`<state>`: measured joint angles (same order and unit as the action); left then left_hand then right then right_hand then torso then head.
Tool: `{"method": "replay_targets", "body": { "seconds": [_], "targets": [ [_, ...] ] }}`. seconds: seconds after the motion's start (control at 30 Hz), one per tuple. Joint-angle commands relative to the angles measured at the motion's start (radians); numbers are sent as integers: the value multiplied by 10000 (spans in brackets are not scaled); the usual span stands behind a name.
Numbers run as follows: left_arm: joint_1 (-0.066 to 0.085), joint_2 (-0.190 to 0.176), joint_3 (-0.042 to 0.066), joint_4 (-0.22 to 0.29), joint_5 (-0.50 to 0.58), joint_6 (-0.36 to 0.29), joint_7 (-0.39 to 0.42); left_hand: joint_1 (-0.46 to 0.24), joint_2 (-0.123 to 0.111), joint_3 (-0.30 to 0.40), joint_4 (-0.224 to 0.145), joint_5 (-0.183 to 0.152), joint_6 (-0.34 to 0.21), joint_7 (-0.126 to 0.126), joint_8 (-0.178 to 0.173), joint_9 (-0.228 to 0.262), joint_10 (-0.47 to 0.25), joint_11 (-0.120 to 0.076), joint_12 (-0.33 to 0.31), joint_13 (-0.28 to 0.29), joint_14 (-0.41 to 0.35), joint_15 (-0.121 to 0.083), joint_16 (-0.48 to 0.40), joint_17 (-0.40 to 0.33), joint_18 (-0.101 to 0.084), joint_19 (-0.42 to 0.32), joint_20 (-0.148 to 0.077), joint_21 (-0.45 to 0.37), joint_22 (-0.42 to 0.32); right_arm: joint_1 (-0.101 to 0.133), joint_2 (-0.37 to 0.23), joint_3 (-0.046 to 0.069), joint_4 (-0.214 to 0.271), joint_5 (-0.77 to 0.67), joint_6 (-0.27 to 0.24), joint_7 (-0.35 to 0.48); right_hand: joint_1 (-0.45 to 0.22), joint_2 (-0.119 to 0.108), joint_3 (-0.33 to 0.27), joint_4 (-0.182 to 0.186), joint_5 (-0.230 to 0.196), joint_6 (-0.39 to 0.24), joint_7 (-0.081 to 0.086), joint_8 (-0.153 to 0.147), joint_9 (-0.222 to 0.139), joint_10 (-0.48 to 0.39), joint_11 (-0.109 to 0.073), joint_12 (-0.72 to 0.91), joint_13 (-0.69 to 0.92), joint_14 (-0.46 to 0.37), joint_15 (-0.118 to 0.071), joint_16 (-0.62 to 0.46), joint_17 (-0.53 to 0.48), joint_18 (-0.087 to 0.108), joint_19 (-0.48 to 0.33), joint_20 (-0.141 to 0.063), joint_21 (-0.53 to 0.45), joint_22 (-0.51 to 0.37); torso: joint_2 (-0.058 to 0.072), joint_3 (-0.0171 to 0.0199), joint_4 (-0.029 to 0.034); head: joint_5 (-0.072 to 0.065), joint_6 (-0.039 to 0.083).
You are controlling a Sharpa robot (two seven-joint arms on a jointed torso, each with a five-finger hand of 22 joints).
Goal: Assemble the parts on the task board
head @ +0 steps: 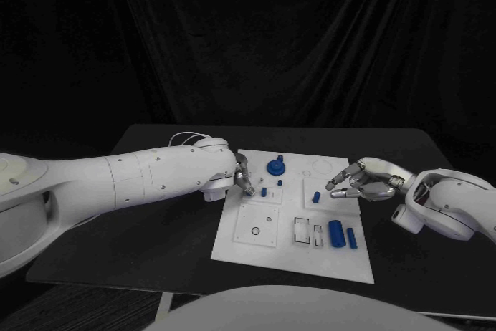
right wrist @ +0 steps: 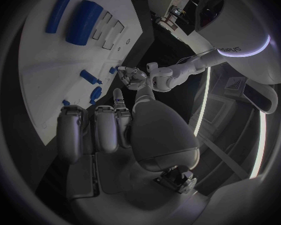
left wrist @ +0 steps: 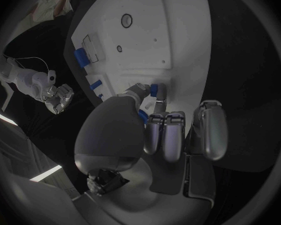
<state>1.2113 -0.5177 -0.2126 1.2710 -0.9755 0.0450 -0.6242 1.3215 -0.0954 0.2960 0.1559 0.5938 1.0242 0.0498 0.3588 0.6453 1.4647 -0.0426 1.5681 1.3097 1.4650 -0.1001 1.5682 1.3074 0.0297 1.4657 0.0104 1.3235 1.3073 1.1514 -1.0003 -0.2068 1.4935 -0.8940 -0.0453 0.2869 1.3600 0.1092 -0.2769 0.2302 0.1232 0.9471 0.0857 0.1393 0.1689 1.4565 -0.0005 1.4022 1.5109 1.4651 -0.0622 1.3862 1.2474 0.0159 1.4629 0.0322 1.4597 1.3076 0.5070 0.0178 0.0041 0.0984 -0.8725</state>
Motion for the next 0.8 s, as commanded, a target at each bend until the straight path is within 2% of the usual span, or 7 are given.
{"method": "replay_targets", "body": {
  "seconds": [0.03,0.2,0.43,0.53,0.63,0.67,0.8],
  "targets": [
    [152,-51,16,108,89,179,272,-181,-19,1524,-1341,324,-270,-2,286,495,1061,71,27,2611,1058,63,26,2634,147,570,45,-4,2047,-25,-18,5,7,11,88,-80,287,321,-23,-65,16,26,50,-29,-17,401,-42,-26,-1762,479,-90,-32,-9,141,552,66,-60,2233,-1,0,4,1,-2],
    [407,-131,17,169,90,647,346,-277,-12,1641,-1351,395,-432,7,451,684,1057,80,20,2606,1058,73,26,2634,152,554,52,-32,2040,-24,-33,5,21,11,76,-82,287,321,-23,-65,15,26,50,-29,-17,401,-42,-27,-1763,479,-90,-31,-8,141,553,66,-59,2234,-4,-2,2,16,-2],
    [955,-145,18,42,699,1886,482,-275,154,1805,-1331,30,-825,61,703,992,1053,137,12,2600,1058,124,26,2634,151,522,93,-38,2040,-24,-73,5,69,11,61,-90,287,321,-23,-65,15,26,50,-29,-17,401,-42,-27,-1763,479,-90,-31,-8,141,553,66,-59,2234,-2,-2,-1,0,-2],
    [1197,-60,19,-153,1082,2719,451,-224,450,1904,-1198,-351,-1455,163,1066,1405,1008,233,-65,2549,1058,215,26,2634,159,472,164,-80,2028,-23,-76,5,74,11,63,-92,287,321,-23,-65,15,26,50,-29,-17,401,-42,-27,-1763,479,-90,-31,-8,141,553,66,-59,2234,-1,1,-2,-10,-2],
    [1377,91,19,-389,1280,3553,281,-140,868,2412,-962,-1548,-2380,285,1744,2084,891,360,-234,2438,1058,345,26,2634,184,359,283,-209,1993,-23,-66,5,73,11,80,-94,283,324,-29,-65,11,20,53,-32,-20,397,-44,-33,-1773,478,-90,-34,-14,144,548,67,-70,2230,2,1,-1,18,-2],
    [1425,170,19,-502,1327,3917,204,-233,731,2704,-885,-1439,-2629,306,2184,2426,897,381,-214,2450,1058,372,26,2634,188,337,323,-176,1994,-23,-60,5,72,11,87,-95,283,324,-29,-65,11,20,53,-32,-20,397,-44,-33,-1773,478,-90,-34,-14,144,548,67,-70,2230,0,1,1,20,-2],
    [1518,501,20,-964,1418,5008,28,-338,539,2999,-927,-1255,-2740,298,2502,2632,907,385,-191,2464,1058,373,26,2634,192,311,343,-147,1992,-23,-40,5,78,11,100,-101,283,327,-30,-64,10,16,54,-35,-21,395,-45,-37,-1779,481,-90,-24,2,148,541,68,-85,2225,0,-1,-3,54,-2]
  ]
}}
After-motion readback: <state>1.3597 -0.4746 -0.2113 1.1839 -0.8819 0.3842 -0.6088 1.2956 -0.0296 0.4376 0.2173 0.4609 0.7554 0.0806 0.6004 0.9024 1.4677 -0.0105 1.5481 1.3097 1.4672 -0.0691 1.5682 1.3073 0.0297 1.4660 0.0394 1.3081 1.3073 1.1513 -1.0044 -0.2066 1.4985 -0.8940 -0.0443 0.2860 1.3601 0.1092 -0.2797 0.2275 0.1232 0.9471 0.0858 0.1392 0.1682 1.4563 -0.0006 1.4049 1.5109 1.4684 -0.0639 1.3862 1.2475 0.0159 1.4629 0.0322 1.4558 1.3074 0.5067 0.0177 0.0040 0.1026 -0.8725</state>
